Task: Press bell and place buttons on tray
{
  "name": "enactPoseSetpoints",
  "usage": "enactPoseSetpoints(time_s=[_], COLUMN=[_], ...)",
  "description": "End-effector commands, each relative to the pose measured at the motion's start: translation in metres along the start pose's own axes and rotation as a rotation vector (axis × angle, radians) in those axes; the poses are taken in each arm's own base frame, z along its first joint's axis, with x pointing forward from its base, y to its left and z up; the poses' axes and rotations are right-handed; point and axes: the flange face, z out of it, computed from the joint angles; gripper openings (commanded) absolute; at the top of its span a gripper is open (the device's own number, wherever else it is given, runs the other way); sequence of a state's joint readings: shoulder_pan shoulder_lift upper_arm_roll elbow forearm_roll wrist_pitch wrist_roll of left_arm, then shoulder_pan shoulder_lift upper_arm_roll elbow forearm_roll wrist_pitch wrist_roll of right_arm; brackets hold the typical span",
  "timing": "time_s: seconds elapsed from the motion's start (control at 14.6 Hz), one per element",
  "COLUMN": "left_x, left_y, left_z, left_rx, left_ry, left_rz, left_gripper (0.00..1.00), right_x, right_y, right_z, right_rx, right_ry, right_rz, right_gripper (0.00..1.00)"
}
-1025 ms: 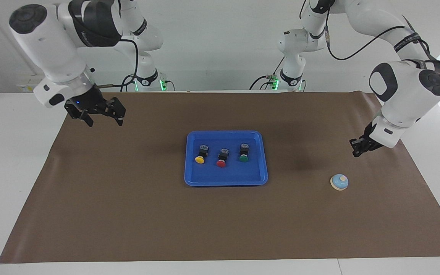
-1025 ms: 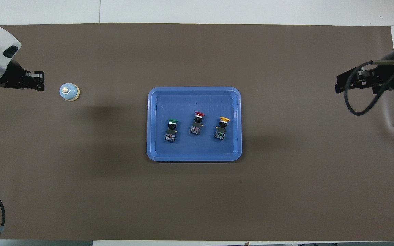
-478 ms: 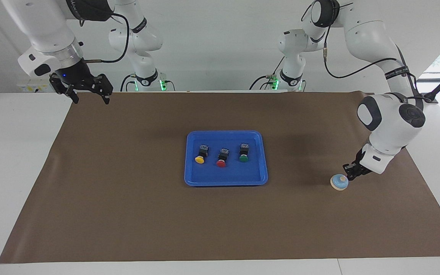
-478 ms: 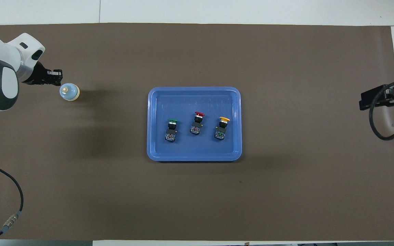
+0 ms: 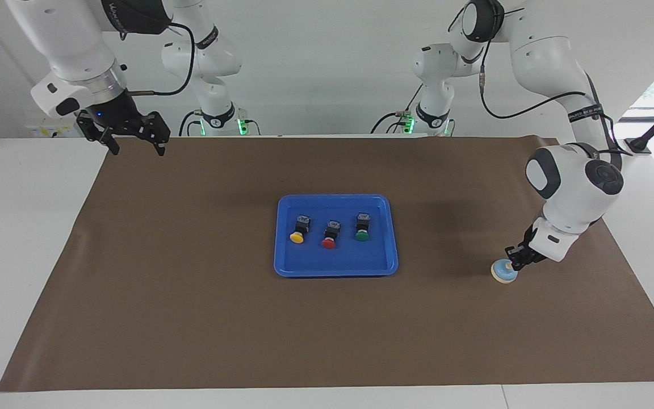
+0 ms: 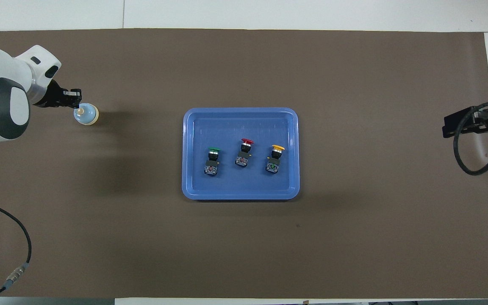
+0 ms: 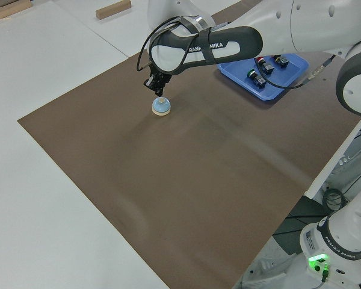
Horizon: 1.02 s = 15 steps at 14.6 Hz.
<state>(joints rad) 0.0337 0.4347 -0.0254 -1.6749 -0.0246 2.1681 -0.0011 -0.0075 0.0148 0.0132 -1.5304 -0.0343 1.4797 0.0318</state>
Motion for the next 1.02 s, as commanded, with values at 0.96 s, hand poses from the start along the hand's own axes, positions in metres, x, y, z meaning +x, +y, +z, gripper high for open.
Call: enactPoseSetpoints(time_s=[0.96], left_x=[-0.014], left_y=[-0.007], left_z=[-0.048], left_rx=[0.019], left_ry=[0.026], left_rz=[-0.008], left_gripper=[0.00], right_x=[-0.006], right_y=[0.008], right_z=[-0.001], right_rx=[-0.010], right_ry=[0.004], right_rz=[0.002], right_gripper=[1.00])
